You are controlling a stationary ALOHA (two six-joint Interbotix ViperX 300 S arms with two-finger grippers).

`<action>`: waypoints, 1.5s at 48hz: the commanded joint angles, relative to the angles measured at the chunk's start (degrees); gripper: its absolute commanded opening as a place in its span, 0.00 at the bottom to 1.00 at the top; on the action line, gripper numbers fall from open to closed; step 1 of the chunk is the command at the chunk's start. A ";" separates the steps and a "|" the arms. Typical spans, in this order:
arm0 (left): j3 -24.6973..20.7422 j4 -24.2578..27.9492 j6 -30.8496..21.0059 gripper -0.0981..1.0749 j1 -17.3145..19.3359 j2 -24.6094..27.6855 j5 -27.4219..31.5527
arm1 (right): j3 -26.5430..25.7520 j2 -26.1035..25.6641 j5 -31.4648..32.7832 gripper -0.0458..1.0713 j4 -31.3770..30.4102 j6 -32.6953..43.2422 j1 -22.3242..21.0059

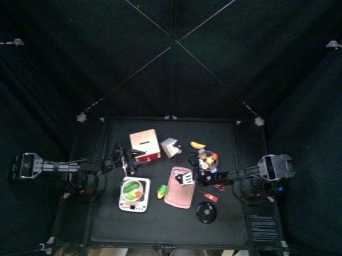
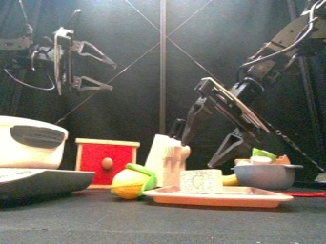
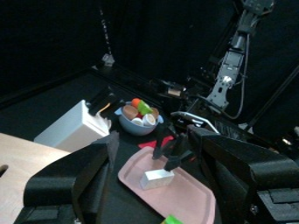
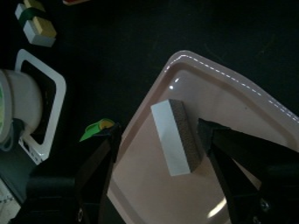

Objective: Grab egg sushi

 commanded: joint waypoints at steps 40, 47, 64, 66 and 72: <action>-8.88 34.54 1.41 0.91 4.39 -8.88 66.09 | -2.11 -5.54 -4.92 0.92 -16.52 0.00 1.23; -8.17 34.45 5.01 0.91 0.26 -8.88 73.65 | -2.90 -5.80 -5.01 0.92 -15.73 0.00 1.14; -4.75 31.46 18.37 0.92 -0.53 -7.38 76.82 | -3.96 -5.27 -5.54 0.92 -16.00 -0.09 -2.02; -4.13 31.38 19.78 0.92 -0.53 -6.50 75.67 | -3.78 -5.01 -5.54 0.92 -16.00 -0.09 -2.02; -2.81 31.55 21.97 0.92 -0.44 -3.25 70.05 | -3.34 -4.48 -5.63 0.92 -16.00 -0.09 -2.02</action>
